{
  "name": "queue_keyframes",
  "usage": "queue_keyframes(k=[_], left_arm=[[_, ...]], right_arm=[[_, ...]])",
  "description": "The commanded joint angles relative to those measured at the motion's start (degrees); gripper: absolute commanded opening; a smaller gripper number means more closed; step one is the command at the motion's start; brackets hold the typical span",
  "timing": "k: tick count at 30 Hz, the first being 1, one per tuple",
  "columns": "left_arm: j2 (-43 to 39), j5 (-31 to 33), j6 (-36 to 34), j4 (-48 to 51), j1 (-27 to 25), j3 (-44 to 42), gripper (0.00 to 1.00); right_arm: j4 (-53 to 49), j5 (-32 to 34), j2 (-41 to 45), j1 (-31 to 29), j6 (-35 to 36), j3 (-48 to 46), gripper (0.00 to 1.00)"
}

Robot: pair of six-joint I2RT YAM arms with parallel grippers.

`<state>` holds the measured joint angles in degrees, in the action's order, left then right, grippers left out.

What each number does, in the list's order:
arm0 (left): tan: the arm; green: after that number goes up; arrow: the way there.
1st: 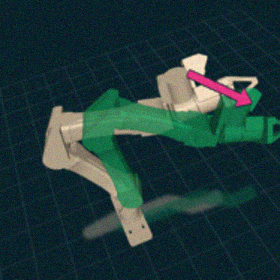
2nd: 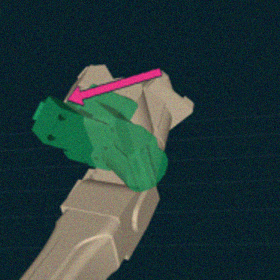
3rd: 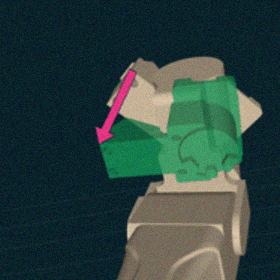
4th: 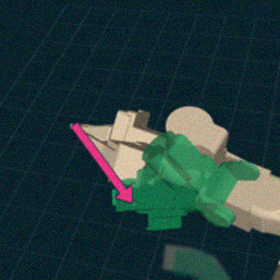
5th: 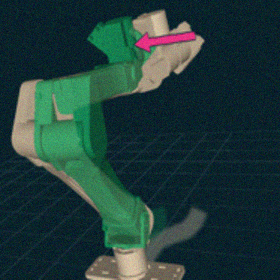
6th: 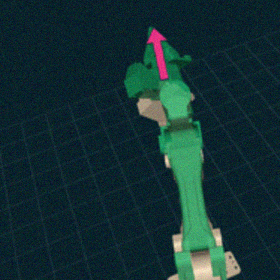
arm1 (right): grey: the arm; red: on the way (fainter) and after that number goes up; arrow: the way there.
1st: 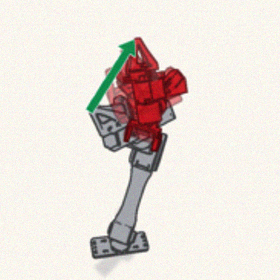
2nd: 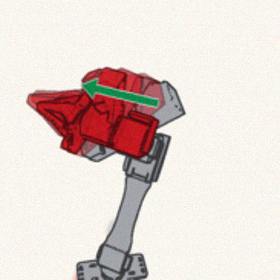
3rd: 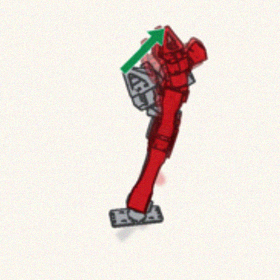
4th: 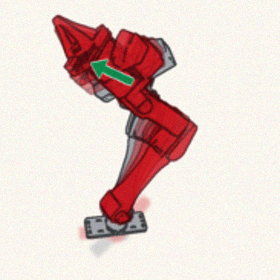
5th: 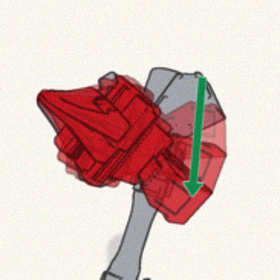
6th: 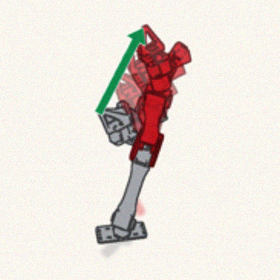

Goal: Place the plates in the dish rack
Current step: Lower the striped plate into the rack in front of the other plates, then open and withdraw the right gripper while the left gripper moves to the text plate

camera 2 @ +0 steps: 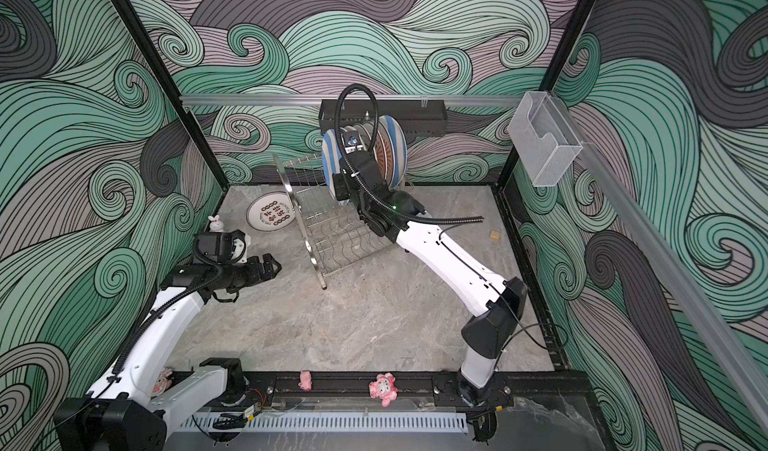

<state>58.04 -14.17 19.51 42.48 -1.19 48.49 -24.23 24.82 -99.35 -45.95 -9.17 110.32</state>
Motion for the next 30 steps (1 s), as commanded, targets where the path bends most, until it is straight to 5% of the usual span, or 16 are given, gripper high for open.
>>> queue_keyframes(k=[1,17,23,30], left_arm=[[0.14,-0.32,-0.97,0.41,0.53,-0.06,0.99],[0.49,0.53,-1.05,-0.11,0.99,0.42,0.99],[0.96,1.39,-0.94,0.21,1.66,1.11,0.98],[5.06,2.02,-0.23,0.96,2.33,7.52,0.99]], right_arm=[[-1.22,0.19,1.53,0.51,0.81,1.01,0.22],[-4.77,-7.18,11.41,-0.38,3.15,-2.29,0.6],[-5.39,-13.75,23.29,-0.35,3.87,-15.17,0.8],[-4.9,-16.17,38.83,-0.26,3.59,-37.92,0.86]])
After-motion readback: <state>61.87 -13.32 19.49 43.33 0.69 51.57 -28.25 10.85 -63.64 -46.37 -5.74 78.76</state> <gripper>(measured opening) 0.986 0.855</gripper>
